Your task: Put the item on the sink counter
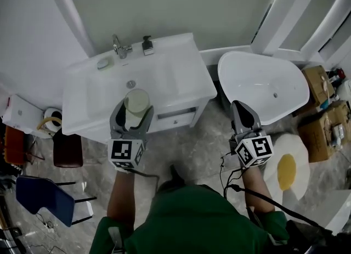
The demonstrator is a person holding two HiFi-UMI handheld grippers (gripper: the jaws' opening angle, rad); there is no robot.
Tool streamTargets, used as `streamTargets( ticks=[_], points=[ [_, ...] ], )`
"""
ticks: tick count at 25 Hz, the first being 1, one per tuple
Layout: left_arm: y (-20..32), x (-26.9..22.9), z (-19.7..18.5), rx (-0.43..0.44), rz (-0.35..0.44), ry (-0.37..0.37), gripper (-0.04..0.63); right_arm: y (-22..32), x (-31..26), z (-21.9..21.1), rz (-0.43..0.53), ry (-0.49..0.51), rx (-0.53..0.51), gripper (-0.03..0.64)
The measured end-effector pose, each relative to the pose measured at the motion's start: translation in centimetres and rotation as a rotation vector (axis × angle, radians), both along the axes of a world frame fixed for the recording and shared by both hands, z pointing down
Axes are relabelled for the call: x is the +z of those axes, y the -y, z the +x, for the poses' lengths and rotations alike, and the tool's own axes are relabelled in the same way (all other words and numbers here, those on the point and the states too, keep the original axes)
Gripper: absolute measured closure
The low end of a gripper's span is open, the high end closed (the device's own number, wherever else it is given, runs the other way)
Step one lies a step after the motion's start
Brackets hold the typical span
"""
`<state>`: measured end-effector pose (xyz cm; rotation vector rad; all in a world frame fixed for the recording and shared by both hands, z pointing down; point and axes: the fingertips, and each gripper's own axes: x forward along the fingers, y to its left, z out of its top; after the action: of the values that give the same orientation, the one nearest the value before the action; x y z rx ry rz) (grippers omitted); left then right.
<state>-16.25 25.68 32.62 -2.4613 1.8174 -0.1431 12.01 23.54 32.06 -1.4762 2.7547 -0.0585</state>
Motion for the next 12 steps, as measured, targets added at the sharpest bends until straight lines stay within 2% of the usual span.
streamTargets(
  ticks=[12],
  points=[
    [7.7,2.0,-1.4,0.048,-0.036,-0.026,0.244,6.3,0.2,-1.9,0.006,-0.033,0.041,0.620]
  ],
)
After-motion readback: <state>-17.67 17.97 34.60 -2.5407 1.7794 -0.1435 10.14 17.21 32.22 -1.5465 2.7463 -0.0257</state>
